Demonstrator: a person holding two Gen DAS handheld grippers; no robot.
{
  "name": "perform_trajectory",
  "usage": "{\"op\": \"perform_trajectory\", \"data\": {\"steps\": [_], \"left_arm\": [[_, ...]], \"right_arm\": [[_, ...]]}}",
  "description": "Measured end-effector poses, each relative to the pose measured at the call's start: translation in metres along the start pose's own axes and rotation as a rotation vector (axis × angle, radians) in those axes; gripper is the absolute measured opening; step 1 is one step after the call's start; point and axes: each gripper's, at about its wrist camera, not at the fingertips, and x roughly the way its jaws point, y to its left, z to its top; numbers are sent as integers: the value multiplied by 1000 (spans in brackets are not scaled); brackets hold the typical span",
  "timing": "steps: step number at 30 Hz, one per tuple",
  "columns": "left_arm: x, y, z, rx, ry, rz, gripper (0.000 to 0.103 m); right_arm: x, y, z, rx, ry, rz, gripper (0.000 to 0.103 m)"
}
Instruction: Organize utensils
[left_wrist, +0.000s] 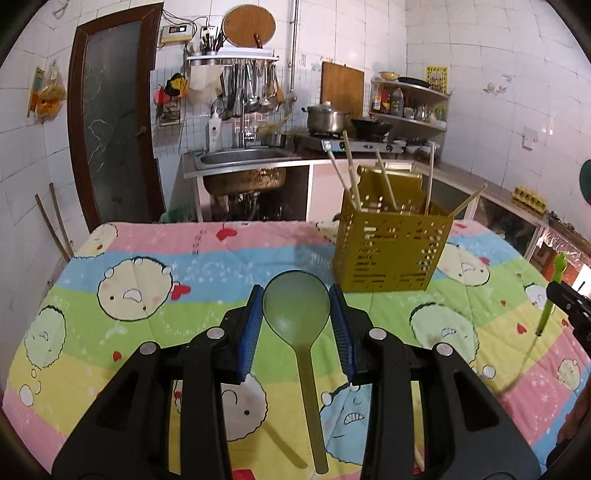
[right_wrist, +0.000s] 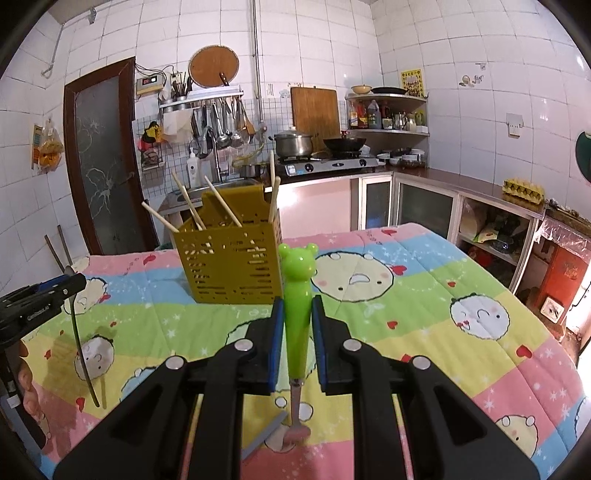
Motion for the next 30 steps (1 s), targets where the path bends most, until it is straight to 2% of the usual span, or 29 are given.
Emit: {"op": "perform_trajectory", "data": {"steps": [19,30], "left_arm": [[2,-10,32,-3,-85,-12,35],[-6,-22,69,7,-164,-23,35]], "right_arm": [[12,9,25,-20,-37,5,16],[10,18,50,-28,-84,19,16]]}}
